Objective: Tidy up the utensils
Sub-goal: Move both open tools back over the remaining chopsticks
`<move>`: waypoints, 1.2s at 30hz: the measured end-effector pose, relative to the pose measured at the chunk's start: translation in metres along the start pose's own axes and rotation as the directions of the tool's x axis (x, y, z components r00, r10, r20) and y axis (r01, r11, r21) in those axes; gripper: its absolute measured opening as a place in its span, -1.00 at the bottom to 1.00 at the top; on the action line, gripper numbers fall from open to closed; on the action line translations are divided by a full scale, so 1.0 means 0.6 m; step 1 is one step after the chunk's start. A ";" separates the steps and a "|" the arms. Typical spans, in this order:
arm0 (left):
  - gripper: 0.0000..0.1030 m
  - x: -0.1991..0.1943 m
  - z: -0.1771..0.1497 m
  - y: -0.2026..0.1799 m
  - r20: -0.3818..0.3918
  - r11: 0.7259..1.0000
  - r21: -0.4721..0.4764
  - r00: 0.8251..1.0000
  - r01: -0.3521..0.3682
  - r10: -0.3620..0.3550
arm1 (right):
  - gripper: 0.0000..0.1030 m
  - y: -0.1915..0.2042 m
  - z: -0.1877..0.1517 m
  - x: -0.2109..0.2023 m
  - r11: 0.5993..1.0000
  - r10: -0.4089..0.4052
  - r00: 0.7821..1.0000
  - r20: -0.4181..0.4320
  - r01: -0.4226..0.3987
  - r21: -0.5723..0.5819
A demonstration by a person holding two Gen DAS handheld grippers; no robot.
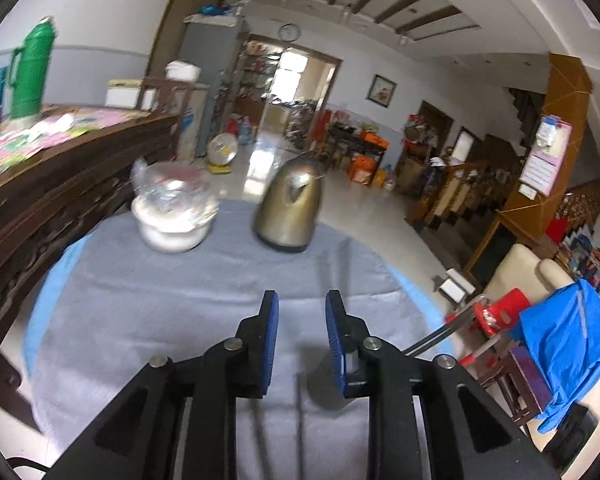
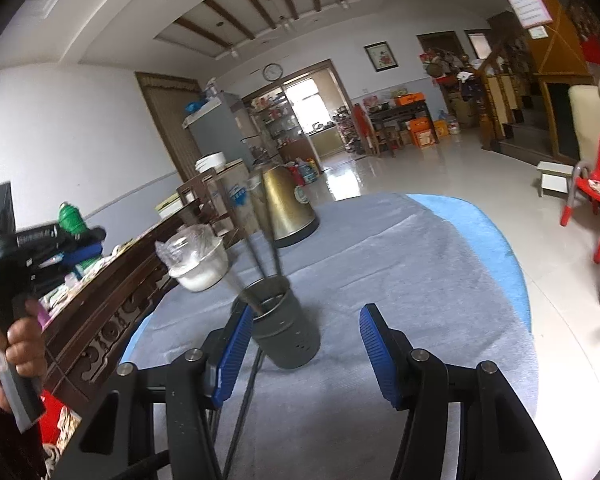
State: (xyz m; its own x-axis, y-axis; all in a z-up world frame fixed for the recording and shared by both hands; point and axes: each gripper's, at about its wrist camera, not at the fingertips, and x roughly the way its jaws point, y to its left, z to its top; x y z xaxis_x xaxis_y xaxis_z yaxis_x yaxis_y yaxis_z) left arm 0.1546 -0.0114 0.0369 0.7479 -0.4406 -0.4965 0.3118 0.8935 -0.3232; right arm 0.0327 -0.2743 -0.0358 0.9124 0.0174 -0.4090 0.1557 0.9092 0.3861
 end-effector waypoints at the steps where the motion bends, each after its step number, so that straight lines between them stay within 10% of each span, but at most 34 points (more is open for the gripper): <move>1: -0.53 -0.003 -0.010 0.016 -0.010 1.000 -0.015 1.000 -0.015 0.015 | 0.16 0.007 -0.003 0.003 1.000 0.006 1.000 -0.008 -0.006 -0.009; 18: -0.51 0.022 -0.264 0.169 -0.400 0.982 -0.046 0.904 -0.184 0.150 | 0.16 0.092 -0.077 0.084 0.996 0.069 0.971 -0.231 -0.081 -0.046; 25: -0.25 0.003 -0.280 0.163 -0.394 0.990 -0.060 0.914 -0.125 0.091 | -0.24 0.095 -0.128 0.128 0.997 0.080 0.926 -0.368 -0.083 0.008; 36: -0.18 0.020 -0.287 0.135 -0.416 0.996 -0.078 0.909 -0.049 0.012 | -0.25 0.102 -0.165 0.146 0.998 0.059 0.899 -0.433 -0.069 -0.006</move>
State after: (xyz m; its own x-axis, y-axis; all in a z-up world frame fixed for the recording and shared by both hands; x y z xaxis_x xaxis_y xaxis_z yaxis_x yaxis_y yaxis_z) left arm 0.0880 0.0409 -0.1337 0.4402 -0.4258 -0.7905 0.2282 0.9046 -0.3601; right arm 0.0845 -0.1760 -0.1295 0.6658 0.2497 -0.7031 0.0902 0.9085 0.4081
